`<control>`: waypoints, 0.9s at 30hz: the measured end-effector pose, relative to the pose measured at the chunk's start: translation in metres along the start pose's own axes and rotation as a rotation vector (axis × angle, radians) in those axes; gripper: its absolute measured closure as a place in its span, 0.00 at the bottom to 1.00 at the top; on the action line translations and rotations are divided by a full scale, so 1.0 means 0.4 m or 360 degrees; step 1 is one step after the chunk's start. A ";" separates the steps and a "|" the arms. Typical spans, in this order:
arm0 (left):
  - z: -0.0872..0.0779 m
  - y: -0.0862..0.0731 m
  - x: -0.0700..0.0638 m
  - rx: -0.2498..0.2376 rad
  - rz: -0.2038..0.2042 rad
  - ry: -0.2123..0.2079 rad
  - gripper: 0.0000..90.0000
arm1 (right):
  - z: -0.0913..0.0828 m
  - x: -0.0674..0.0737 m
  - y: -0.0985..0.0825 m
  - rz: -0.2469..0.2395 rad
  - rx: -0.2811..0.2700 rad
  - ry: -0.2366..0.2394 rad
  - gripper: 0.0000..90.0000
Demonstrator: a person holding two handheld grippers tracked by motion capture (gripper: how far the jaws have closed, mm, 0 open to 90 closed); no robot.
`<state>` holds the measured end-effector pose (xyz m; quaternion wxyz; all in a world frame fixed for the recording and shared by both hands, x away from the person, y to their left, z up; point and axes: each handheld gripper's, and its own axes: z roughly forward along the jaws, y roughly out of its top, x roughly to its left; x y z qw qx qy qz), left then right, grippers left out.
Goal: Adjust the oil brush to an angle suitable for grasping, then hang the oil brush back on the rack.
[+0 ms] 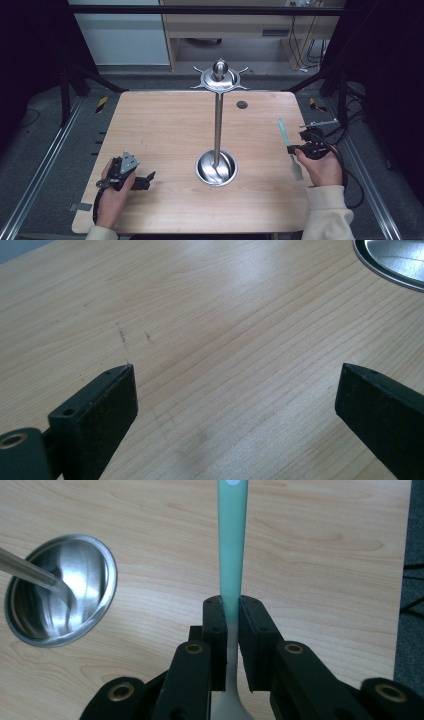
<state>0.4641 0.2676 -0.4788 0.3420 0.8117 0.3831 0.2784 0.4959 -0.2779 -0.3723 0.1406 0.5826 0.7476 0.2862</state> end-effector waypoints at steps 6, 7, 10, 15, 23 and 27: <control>0.001 0.000 0.001 0.0004 0.0000 0.0003 0.03 | -0.037 0.007 0.008 -0.0032 -0.0087 0.0019 0.92; 0.001 -0.001 0.001 0.0003 0.0000 0.0009 0.03 | -0.041 0.008 0.009 -0.0036 -0.0098 0.0019 0.92; -0.001 0.000 0.002 -0.0013 -0.0010 0.0008 0.03 | -0.052 0.013 0.012 -0.0050 -0.0135 0.0030 0.92; -0.001 0.001 0.000 -0.0008 -0.0001 0.0001 0.03 | -0.078 0.018 0.016 -0.0056 -0.0230 0.0059 0.92; -0.002 0.001 0.001 -0.0012 -0.0003 0.0008 0.03 | -0.111 0.006 0.016 -0.0035 -0.0367 0.0107 0.92; -0.003 0.001 0.001 -0.0018 -0.0003 0.0013 0.03 | -0.130 0.007 0.016 -0.0030 -0.0452 0.0169 0.92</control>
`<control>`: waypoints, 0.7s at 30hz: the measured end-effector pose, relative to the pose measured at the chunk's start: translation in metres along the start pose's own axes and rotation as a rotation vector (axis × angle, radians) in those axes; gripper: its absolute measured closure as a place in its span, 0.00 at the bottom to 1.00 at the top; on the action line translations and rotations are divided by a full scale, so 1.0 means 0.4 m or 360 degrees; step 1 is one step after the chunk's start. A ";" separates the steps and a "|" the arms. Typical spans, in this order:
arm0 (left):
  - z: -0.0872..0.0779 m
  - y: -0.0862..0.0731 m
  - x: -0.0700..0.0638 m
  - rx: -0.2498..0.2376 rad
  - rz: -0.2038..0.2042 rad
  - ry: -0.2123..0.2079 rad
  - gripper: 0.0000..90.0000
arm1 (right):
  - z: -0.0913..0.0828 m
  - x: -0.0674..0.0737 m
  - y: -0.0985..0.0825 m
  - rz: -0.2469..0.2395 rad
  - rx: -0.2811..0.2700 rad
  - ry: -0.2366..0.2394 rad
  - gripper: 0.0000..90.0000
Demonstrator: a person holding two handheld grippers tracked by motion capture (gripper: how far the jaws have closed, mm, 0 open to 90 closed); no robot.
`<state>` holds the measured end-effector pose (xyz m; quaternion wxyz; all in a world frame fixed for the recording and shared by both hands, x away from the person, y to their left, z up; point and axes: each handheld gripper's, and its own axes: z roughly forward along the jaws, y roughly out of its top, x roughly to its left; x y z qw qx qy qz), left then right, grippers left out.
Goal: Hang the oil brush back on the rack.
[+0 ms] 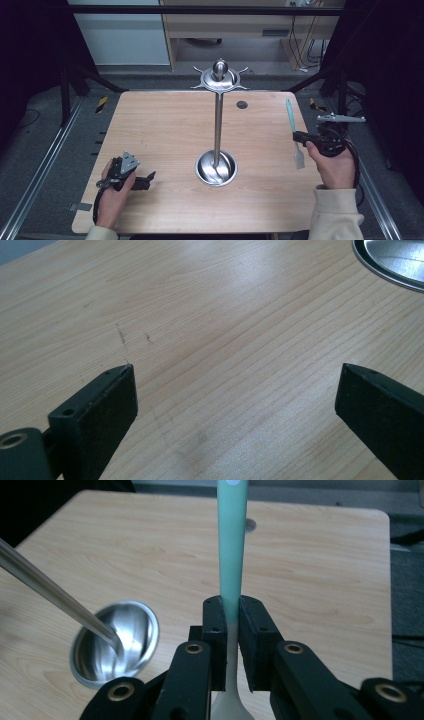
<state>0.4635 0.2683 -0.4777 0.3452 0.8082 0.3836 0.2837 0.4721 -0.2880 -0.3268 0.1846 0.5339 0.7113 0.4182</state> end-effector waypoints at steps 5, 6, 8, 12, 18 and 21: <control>-0.001 0.001 0.000 -0.0001 0.0004 0.0001 0.03 | -0.020 0.017 0.010 -0.0010 -0.0119 0.0112 0.92; 0.000 0.001 -0.001 -0.0005 -0.0001 0.0000 0.03 | -0.022 0.020 0.012 -0.0026 -0.0140 0.0119 0.92; 0.000 0.001 -0.002 -0.0003 0.0001 -0.0001 0.03 | -0.028 0.027 0.016 -0.0030 -0.0169 0.0133 0.92; -0.001 0.001 0.000 -0.0002 0.0005 0.0002 0.03 | -0.035 0.038 0.020 -0.0044 -0.0222 0.0159 0.92; 0.000 0.001 -0.001 -0.0005 0.0001 0.0001 0.03 | -0.045 0.058 0.028 -0.0076 -0.0295 0.0192 0.92; 0.000 0.001 -0.002 -0.0003 0.0001 0.0001 0.03 | -0.054 0.074 0.033 -0.0102 -0.0331 0.0199 0.92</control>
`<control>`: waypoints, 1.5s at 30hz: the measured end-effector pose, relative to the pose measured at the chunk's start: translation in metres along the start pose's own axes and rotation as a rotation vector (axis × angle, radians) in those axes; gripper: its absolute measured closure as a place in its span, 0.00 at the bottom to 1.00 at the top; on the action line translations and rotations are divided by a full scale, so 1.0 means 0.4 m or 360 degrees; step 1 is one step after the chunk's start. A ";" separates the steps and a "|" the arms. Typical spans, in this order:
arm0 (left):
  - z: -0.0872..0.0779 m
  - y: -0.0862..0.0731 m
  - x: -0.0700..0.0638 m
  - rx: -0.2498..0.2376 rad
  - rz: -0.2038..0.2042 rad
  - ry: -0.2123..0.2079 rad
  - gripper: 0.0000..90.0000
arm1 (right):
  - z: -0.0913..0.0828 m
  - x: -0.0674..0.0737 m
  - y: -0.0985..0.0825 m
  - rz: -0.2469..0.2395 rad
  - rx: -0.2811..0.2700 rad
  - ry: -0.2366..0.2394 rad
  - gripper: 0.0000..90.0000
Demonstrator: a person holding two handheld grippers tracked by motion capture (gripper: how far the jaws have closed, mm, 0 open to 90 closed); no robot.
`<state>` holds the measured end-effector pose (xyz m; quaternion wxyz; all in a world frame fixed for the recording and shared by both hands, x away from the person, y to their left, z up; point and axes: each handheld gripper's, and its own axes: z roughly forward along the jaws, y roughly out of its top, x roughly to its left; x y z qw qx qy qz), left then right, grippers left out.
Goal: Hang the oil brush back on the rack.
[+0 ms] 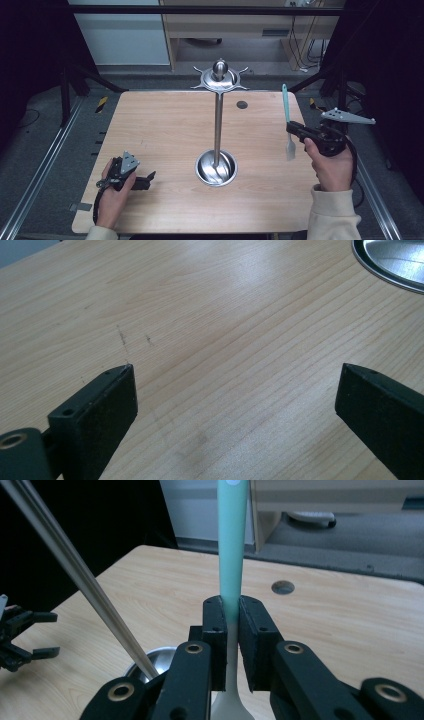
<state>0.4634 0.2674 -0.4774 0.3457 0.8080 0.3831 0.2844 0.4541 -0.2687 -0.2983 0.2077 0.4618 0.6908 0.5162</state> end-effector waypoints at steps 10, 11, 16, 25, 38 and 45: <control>0.000 0.000 0.000 0.0001 0.0002 -0.0001 0.03 | -0.010 0.049 0.020 -0.0098 -0.0069 0.0052 0.92; -0.001 0.000 0.000 0.0000 0.0001 -0.0001 0.03 | -0.011 0.052 0.021 -0.0101 -0.0074 0.0057 0.92; 0.000 0.000 0.000 0.0001 0.0001 -0.0001 0.03 | -0.016 0.074 0.028 -0.0145 -0.0120 0.0089 0.92; 0.001 0.000 -0.001 0.0007 0.0007 -0.0004 0.03 | -0.027 0.119 0.038 -0.0293 -0.0217 0.0193 0.92; 0.001 0.000 0.000 0.0008 0.0009 -0.0006 0.03 | -0.031 0.147 0.042 -0.0360 -0.0268 0.0300 0.92; 0.001 0.000 -0.001 0.0008 0.0011 -0.0004 0.03 | -0.035 0.156 0.043 -0.0409 -0.0280 0.0352 0.92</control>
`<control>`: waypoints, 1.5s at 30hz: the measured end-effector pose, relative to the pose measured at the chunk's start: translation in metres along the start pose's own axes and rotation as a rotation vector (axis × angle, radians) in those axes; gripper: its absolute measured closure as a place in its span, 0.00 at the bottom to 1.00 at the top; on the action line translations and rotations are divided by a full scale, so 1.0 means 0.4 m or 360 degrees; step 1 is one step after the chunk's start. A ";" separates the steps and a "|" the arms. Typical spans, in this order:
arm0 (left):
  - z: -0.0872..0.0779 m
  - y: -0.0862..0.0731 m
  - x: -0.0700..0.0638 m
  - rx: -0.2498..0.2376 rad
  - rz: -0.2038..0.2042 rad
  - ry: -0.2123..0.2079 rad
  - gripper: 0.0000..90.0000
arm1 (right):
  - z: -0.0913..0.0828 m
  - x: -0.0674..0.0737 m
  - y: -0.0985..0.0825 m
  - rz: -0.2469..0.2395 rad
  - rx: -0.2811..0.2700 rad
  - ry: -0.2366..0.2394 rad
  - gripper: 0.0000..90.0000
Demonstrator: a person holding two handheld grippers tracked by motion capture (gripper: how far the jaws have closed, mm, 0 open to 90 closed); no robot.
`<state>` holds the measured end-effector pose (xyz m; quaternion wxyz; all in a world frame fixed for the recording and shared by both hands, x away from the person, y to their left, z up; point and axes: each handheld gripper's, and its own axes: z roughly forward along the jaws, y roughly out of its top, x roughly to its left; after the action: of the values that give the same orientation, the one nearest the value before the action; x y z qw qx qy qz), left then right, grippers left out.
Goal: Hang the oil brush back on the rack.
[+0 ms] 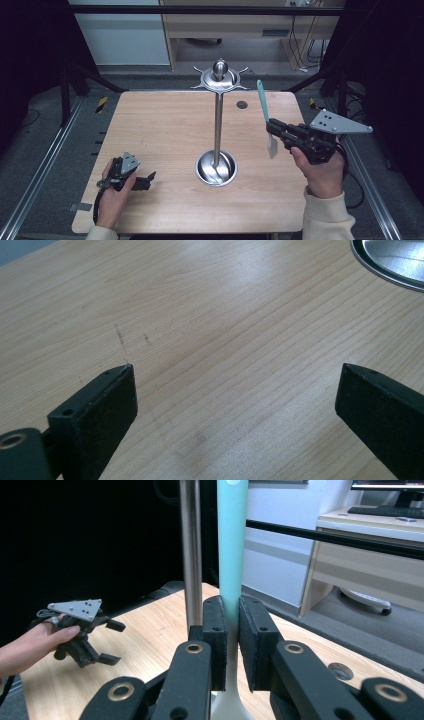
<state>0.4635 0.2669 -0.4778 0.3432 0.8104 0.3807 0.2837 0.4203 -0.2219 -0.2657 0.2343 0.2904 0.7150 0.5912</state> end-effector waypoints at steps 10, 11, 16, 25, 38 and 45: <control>0.001 -0.001 0.000 0.0004 -0.0002 -0.0003 0.03 | 0.006 0.008 0.000 -0.0026 0.0019 0.0043 0.92; 0.001 0.000 0.000 0.0004 -0.0001 -0.0003 0.03 | 0.008 0.009 0.000 -0.0031 0.0019 0.0045 0.92; 0.001 0.000 -0.001 0.0004 -0.0001 -0.0005 0.03 | 0.012 0.013 0.001 -0.0038 0.0026 0.0051 0.92; 0.002 0.000 -0.001 0.0005 0.0000 -0.0007 0.03 | 0.015 0.015 0.001 -0.0035 0.0041 0.0058 0.92; 0.002 0.000 -0.001 0.0005 0.0000 -0.0009 0.03 | 0.022 0.017 -0.002 -0.0032 0.0055 0.0075 0.92; 0.003 0.000 -0.004 0.0012 0.0012 -0.0005 0.03 | 0.034 0.023 -0.005 -0.0020 0.0061 0.0086 0.92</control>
<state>0.4636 0.2652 -0.4788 0.3397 0.8135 0.3782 0.2824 0.4228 -0.2062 -0.2704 0.2131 0.2744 0.7339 0.5836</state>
